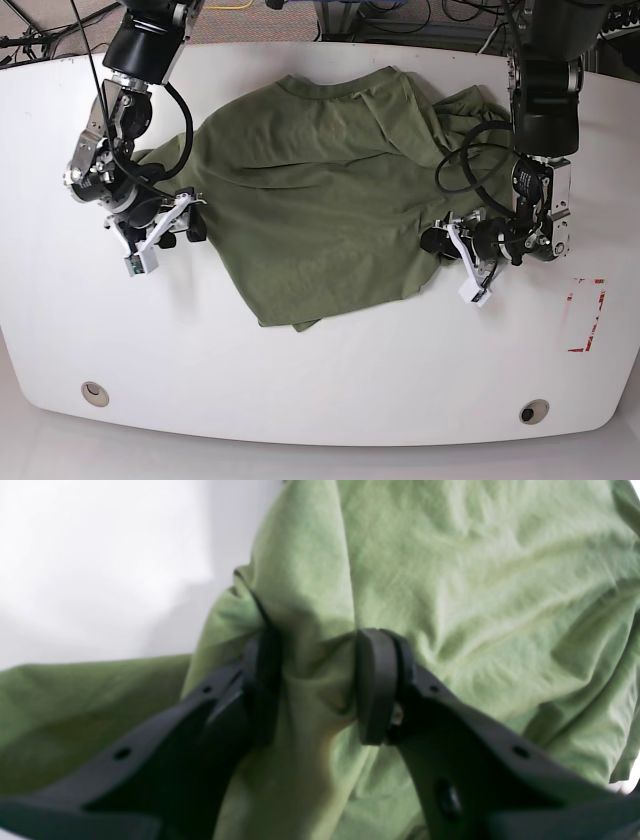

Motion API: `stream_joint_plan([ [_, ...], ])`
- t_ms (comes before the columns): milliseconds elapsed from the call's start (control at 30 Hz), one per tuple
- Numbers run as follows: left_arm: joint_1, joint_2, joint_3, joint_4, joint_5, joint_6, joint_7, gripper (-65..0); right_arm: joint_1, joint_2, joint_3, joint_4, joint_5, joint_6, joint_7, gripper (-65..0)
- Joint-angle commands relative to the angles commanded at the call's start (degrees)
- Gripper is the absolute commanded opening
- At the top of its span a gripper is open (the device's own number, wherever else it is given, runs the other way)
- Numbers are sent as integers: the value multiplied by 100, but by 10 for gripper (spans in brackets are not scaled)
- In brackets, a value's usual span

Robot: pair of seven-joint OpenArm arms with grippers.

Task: Fold the T-shirt properly
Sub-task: 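Lift the shirt with both grippers and pull it away from the robot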

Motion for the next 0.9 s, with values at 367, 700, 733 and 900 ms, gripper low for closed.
stream_joint_plan([
  [367,-9,0,0,0,0,0,0,-424,-536,-730,853,1169,554,-53,-554,-315],
  [700,-9,-70,0,0,9,9,-9,-424,-1187,-1284,1881,1477,949,-396,-563,-166],
  [733,0,-97,9,0,9,9,-9,-424,-1266,-1301,1943,1477,1046,-413,-563,-154],
  [900,9,-105,9,0,9,9,-9,-424,-1644,-1345,2084,1468,1495,-536,-563,-143],
])
